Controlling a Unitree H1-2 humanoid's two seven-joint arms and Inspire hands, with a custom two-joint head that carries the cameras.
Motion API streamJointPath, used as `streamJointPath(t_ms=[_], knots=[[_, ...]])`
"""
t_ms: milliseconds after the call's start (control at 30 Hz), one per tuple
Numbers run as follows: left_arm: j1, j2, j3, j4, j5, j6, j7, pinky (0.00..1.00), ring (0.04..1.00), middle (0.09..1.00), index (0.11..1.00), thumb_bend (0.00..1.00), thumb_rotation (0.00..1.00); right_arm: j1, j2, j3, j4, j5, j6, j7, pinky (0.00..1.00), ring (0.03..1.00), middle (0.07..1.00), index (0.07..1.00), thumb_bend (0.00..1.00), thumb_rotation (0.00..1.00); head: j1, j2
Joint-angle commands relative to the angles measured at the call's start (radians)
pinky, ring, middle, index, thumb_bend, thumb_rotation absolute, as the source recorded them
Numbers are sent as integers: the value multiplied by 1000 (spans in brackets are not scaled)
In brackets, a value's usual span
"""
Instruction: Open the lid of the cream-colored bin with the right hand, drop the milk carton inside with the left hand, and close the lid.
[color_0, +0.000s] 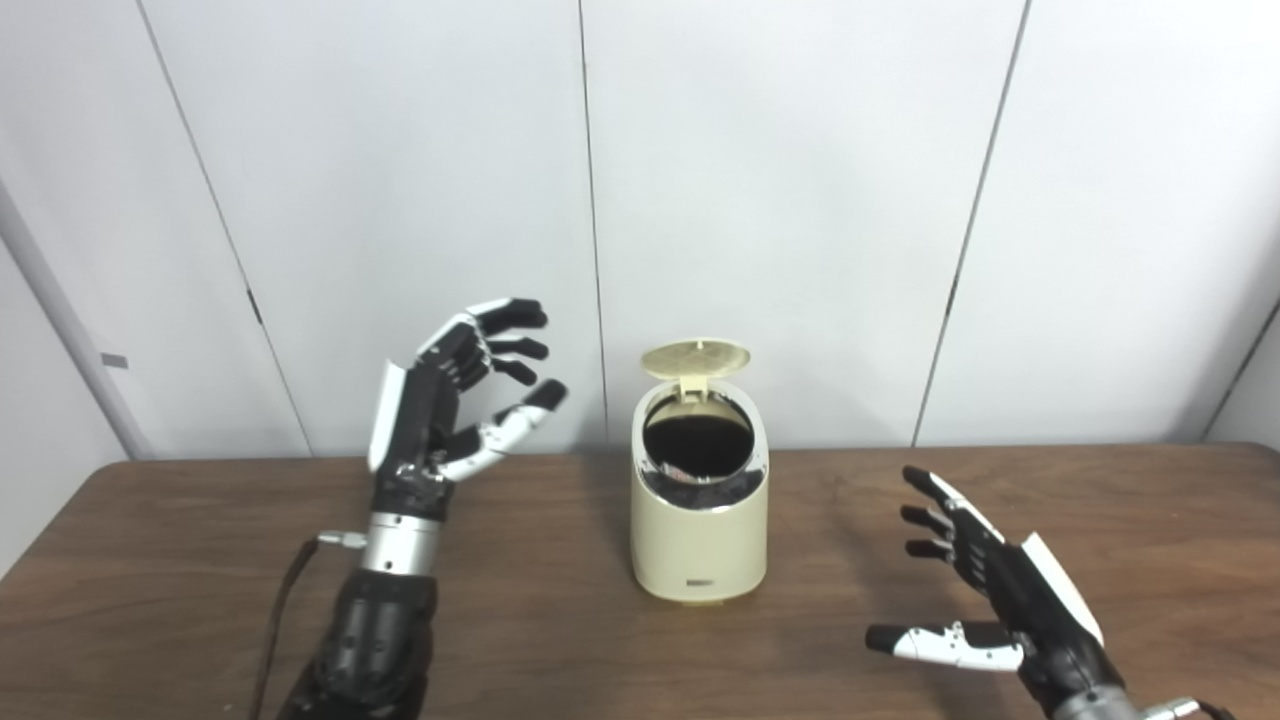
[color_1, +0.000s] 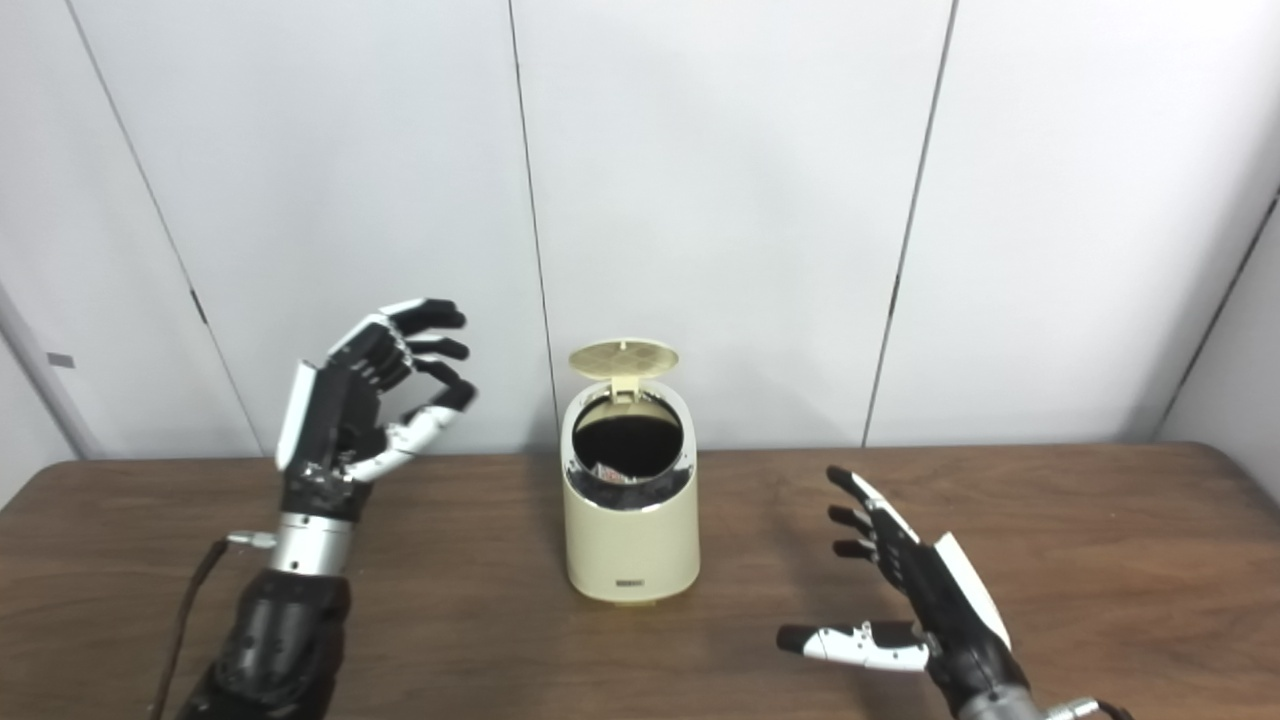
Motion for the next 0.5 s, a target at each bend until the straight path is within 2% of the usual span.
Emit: streamJointPath(t_ms=[0, 100, 267, 367, 467], knots=[[9, 10, 28, -54, -39, 33, -55, 518, 627, 721, 735, 708, 278, -43, -23, -5, -26, 7, -15, 6, 711, 887, 968, 930, 809, 208, 1, 1], [47, 1, 62, -88, -55, 85, -102, 531, 640, 732, 752, 722, 262, -54, -23, -3, -27, -1, -13, 9, 777, 882, 965, 931, 811, 205, 5, 0], [133, -15, 100, -152, -48, 181, -140, 517, 637, 737, 770, 703, 256, -77, -27, 5, -28, 3, -7, 17, 871, 879, 962, 932, 811, 204, 10, 2], [185, -22, 113, -159, -45, 187, -168, 533, 655, 741, 769, 672, 219, -91, -28, 8, -21, 2, -2, 19, 881, 879, 957, 928, 820, 223, 11, 4], [218, -37, 125, -147, -22, 174, -172, 526, 642, 725, 758, 678, 244, -99, -28, 10, -21, 5, 1, 23, 890, 883, 955, 926, 817, 220, 15, 4]])
